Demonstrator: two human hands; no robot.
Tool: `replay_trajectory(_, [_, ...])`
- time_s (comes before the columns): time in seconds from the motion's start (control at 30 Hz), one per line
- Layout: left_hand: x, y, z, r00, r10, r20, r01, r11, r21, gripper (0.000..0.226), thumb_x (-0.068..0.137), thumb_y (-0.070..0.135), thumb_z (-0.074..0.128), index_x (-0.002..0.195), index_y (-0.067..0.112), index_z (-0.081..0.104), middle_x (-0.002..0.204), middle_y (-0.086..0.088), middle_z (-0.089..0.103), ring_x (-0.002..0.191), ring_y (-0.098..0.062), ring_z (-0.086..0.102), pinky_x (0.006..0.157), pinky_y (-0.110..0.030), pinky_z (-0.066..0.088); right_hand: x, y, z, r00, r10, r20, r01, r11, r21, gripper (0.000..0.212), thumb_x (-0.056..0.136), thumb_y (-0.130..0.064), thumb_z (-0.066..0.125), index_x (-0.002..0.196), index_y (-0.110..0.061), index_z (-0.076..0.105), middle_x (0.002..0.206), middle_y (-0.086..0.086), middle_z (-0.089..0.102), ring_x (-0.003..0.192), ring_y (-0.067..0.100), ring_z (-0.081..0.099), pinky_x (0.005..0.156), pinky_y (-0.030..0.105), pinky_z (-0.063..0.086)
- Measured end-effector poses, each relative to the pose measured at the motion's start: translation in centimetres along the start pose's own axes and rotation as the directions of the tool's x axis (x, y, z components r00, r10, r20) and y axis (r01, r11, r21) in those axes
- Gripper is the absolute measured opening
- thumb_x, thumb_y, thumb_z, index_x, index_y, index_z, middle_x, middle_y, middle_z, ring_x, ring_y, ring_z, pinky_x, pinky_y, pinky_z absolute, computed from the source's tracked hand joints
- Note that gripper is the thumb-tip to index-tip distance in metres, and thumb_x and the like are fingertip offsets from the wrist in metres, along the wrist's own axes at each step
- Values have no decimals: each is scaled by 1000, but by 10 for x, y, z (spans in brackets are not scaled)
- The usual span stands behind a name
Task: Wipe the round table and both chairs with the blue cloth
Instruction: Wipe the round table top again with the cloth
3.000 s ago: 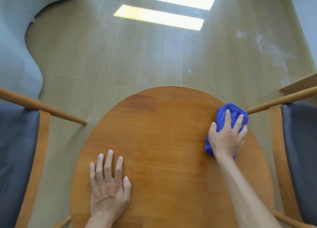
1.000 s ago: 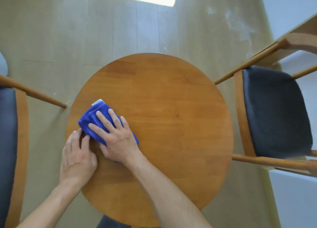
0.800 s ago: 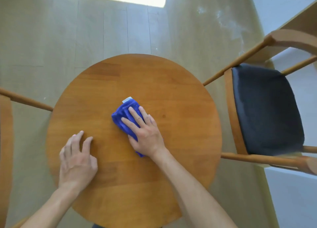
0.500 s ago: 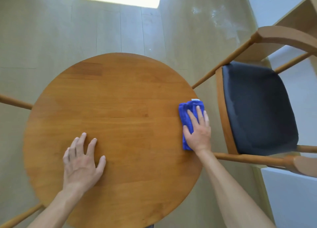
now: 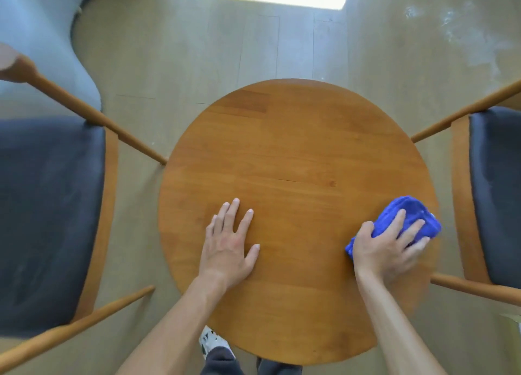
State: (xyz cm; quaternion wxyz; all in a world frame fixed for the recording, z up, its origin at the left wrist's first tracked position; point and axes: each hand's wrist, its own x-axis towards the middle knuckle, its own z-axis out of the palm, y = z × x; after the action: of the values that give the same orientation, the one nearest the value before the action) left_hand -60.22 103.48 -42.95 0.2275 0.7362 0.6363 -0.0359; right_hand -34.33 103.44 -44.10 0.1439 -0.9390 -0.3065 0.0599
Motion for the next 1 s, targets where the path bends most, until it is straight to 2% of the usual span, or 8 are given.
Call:
replay_trajectory(0.17, [-35,-31,-5,994,93,-61,-92,995,29,57,73,32,75,125,12,62,140,-17,49,129,-34,48,104,-47,43,-71,-89,30,958,-254,130,260,965,-29,68,83,-38,44,147,-16,38,158,15,22,144,42,18,109,55,25])
replay_trajectory(0.3, [-63,-66,-2,984,119,-132,-119,993,9,54,66,28,79,116,12,67,129,-13,58,116,-31,58,95,-43,49,-123,-161,55,806,-526,271,551,834,-22,69,88,-41,50,151,-23,29,161,9,12,147,37,8,116,54,14])
replay_trajectory(0.5, [-71,-87,-2,974,122,-191,-133,990,-46,54,65,18,79,116,9,67,125,-15,60,115,-34,59,92,-46,51,-179,-233,78,270,-882,387,912,363,191,59,91,-38,50,148,-28,36,161,3,17,149,32,7,117,54,12])
replay_trajectory(0.6, [-72,-83,0,975,105,-196,-119,991,-59,55,66,17,77,119,7,66,125,-16,60,116,-35,58,92,-48,51,-176,-232,80,-79,-910,406,959,43,282,53,91,-32,50,144,-31,43,159,-2,23,149,28,10,117,51,10])
replay_trajectory(0.63, [-72,-82,1,976,100,-194,-113,992,-59,54,68,17,74,120,7,65,125,-15,60,116,-35,58,93,-47,50,-173,-227,79,-139,-899,416,956,-12,293,52,93,-31,48,145,-32,42,160,-4,21,149,26,9,118,50,8])
replay_trajectory(0.77, [-73,-78,2,960,67,-271,-90,993,-75,41,78,21,47,108,5,68,110,-15,62,105,-37,60,91,-45,50,-165,-197,63,-59,-907,417,941,88,326,51,95,-36,46,146,-34,39,160,-5,19,149,24,6,118,47,8])
replay_trajectory(0.87, [-60,-69,-6,899,-151,-410,57,971,-233,36,80,21,42,95,-3,65,101,-20,58,93,-38,56,82,-43,47,-159,-170,43,56,-897,438,828,287,481,49,97,-42,46,145,-31,42,159,-7,20,150,18,3,120,41,6])
replay_trajectory(1.0, [-22,-44,-32,739,-475,-477,222,841,-493,33,82,27,46,102,1,55,120,-19,49,106,-38,45,91,-48,41,-105,-113,15,375,-844,383,642,535,549,46,96,-23,43,142,-18,47,156,0,29,147,18,18,119,36,19])
